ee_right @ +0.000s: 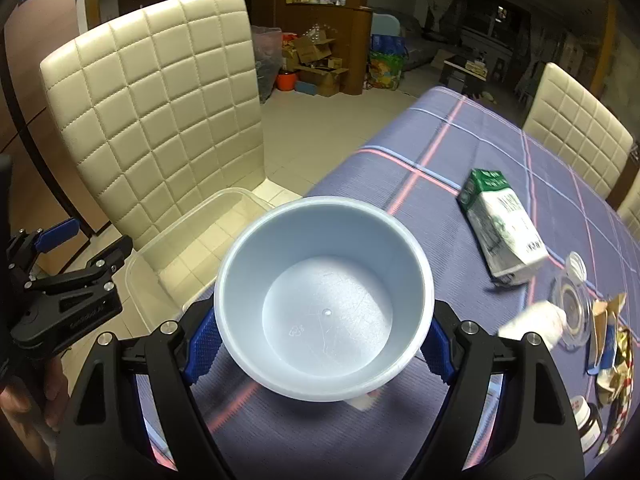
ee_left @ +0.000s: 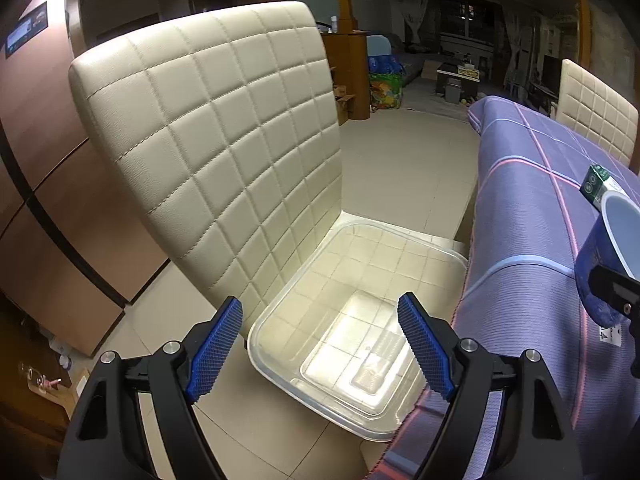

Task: Collect trash
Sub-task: 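Lower the light blue bowl into the clear bin and open the right tool, then move both tools back over the trash on the table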

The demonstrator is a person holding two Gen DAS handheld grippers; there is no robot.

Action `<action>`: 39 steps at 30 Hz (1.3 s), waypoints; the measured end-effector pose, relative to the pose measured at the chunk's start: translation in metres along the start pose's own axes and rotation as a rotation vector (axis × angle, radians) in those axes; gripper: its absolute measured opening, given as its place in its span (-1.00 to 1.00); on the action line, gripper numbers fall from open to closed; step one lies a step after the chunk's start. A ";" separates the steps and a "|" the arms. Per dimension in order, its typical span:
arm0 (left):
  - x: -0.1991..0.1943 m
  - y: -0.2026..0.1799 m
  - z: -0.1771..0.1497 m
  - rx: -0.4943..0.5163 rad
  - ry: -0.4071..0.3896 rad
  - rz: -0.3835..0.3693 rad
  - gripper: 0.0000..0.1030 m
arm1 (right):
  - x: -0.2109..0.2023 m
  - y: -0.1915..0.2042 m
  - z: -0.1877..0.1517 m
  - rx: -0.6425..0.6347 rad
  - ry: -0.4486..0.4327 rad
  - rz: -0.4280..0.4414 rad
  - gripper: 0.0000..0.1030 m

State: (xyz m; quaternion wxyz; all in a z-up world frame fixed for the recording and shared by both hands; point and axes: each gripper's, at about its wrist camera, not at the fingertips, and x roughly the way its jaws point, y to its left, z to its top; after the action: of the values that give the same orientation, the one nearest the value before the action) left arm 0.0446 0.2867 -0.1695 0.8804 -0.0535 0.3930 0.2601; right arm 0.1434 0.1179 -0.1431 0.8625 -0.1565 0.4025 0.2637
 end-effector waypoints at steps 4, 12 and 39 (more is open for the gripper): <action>0.001 0.009 -0.003 -0.012 0.003 0.005 0.52 | 0.007 0.012 0.009 -0.016 0.002 0.007 0.56; 0.002 0.025 -0.007 -0.037 0.008 0.017 0.52 | 0.020 0.043 0.035 -0.057 -0.011 0.023 0.57; -0.001 0.032 -0.003 -0.047 -0.001 0.025 0.52 | 0.024 0.055 0.043 -0.061 -0.040 0.009 0.80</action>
State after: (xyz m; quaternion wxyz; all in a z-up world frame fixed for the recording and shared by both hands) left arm 0.0265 0.3127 -0.1670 0.8757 -0.0690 0.3871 0.2801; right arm 0.1508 0.1911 -0.1379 0.8640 -0.1756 0.3777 0.2829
